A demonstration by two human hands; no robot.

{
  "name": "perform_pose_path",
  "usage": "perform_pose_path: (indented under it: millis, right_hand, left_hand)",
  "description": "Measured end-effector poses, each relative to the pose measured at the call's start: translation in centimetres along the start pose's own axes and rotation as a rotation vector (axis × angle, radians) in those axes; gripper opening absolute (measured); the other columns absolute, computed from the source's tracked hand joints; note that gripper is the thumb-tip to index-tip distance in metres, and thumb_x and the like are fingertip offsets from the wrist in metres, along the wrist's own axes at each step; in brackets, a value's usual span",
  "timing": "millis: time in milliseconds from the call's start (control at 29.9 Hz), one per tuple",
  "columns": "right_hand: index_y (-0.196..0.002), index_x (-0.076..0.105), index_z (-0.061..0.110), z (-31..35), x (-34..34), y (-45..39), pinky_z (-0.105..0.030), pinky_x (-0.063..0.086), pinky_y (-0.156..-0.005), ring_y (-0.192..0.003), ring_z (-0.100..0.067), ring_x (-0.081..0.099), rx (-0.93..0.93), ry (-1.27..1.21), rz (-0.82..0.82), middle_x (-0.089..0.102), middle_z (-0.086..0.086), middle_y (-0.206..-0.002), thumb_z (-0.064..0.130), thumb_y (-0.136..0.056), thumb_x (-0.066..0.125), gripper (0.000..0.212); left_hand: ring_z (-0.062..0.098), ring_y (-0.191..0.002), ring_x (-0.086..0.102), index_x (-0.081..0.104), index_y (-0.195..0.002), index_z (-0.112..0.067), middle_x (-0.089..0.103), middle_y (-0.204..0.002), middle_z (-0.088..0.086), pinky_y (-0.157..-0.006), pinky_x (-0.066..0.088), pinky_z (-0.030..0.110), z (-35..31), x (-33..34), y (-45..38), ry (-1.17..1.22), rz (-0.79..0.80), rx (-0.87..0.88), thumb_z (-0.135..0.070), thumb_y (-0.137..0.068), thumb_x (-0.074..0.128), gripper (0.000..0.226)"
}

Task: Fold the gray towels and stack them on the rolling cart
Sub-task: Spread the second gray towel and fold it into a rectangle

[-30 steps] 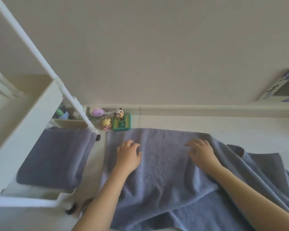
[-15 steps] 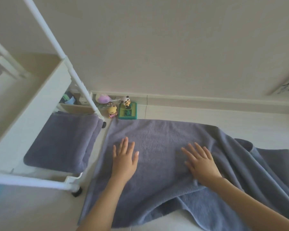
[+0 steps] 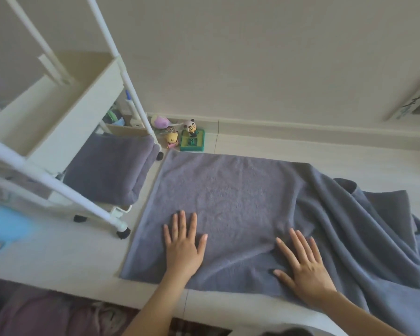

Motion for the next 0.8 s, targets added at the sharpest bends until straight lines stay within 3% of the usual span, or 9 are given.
perform_pose_path:
  millis: [100, 201, 301, 435, 569, 669, 803]
  right_hand:
    - [-0.150, 0.007, 0.029, -0.5, 0.0, 1.6, -0.046, 0.008, -0.116, -0.146, -0.023, -0.001, -0.028, 0.033, 0.048, 0.028, -0.018, -0.149, 0.069, -0.090, 0.021, 0.073]
    - [-0.149, 0.018, 0.027, -0.3, -0.3, 2.0, -0.045, 0.008, -0.117, -0.146, -0.024, 0.001, -0.030, 0.023, 0.069, 0.031, -0.018, -0.149, 0.064, -0.093, 0.020, 0.067]
    - [-0.144, 0.029, 0.024, -0.2, -0.5, 1.4, -0.043, 0.005, -0.117, -0.144, -0.028, 0.012, 0.097, -0.023, 0.048, 0.032, -0.016, -0.149, 0.059, -0.096, 0.015, 0.062]
    - [-0.145, 0.026, 0.027, -2.0, 0.9, 2.5, -0.041, 0.003, -0.115, -0.139, -0.027, 0.024, 0.280, -0.003, 0.073, 0.037, -0.008, -0.148, 0.062, -0.094, 0.011, 0.064]
    - [-0.142, 0.037, 0.027, -4.4, 0.8, 4.4, -0.046, 0.021, -0.107, -0.133, -0.031, 0.039, 0.380, -0.013, 0.053, 0.042, -0.006, -0.146, 0.063, -0.092, 0.012, 0.067]
    - [-0.142, 0.038, 0.024, -4.2, 0.3, 4.2, -0.045, 0.013, -0.112, -0.137, -0.028, 0.030, 0.366, -0.002, 0.022, 0.036, -0.006, -0.149, 0.060, -0.093, 0.009, 0.067]
    - [-0.141, 0.038, 0.022, -3.2, -0.2, 3.4, -0.043, 0.003, -0.117, -0.140, -0.024, 0.020, 0.240, 0.034, -0.019, 0.035, -0.005, -0.149, 0.054, -0.097, 0.007, 0.063]
  left_hand:
    - [0.037, -0.138, 0.032, 0.037, -0.144, -0.016, 0.033, -0.150, 0.018, -0.110, 0.011, 0.054, 0.0, -0.2, -0.2, 0.004, -0.019, -0.020, -0.060, -0.094, 0.004, 0.075]
    - [0.032, -0.146, 0.008, 0.023, -0.149, -0.015, 0.011, -0.157, 0.017, -0.115, -0.002, 0.051, -1.7, -1.0, 0.2, 0.099, -0.010, -0.041, -0.061, -0.084, -0.001, 0.084]
    - [0.028, -0.147, 0.002, 0.019, -0.150, -0.018, 0.003, -0.158, 0.011, -0.116, -0.007, 0.047, -6.3, -0.6, 1.6, 0.141, -0.013, 0.123, -0.057, -0.087, 0.006, 0.075]
    - [0.029, -0.144, 0.017, 0.025, -0.149, -0.022, 0.018, -0.156, 0.009, -0.112, 0.010, 0.052, -8.1, 1.6, 3.5, 0.029, -0.041, 0.231, -0.053, -0.095, 0.024, 0.063]
    - [0.030, -0.142, 0.025, 0.032, -0.147, -0.020, 0.026, -0.154, 0.011, -0.111, 0.012, 0.052, -8.0, 1.7, 3.5, -0.009, -0.048, 0.219, -0.052, -0.092, 0.029, 0.063]
    - [0.034, -0.140, 0.028, 0.037, -0.144, -0.012, 0.030, -0.152, 0.017, -0.111, 0.007, 0.050, -10.0, 1.1, 3.4, 0.079, -0.051, 0.174, -0.049, -0.090, 0.031, 0.066]
    - [0.031, -0.141, 0.028, 0.033, -0.145, -0.013, 0.028, -0.152, 0.017, -0.112, 0.008, 0.048, -16.8, 1.4, 4.1, 0.145, -0.048, 0.327, -0.044, -0.090, 0.034, 0.063]
Point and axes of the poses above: each hand's wrist, its own y-axis away from the middle knuckle, its own x-axis out of the palm, z = x × y, the point moved 7 cm from there along -y, towards the middle knuckle
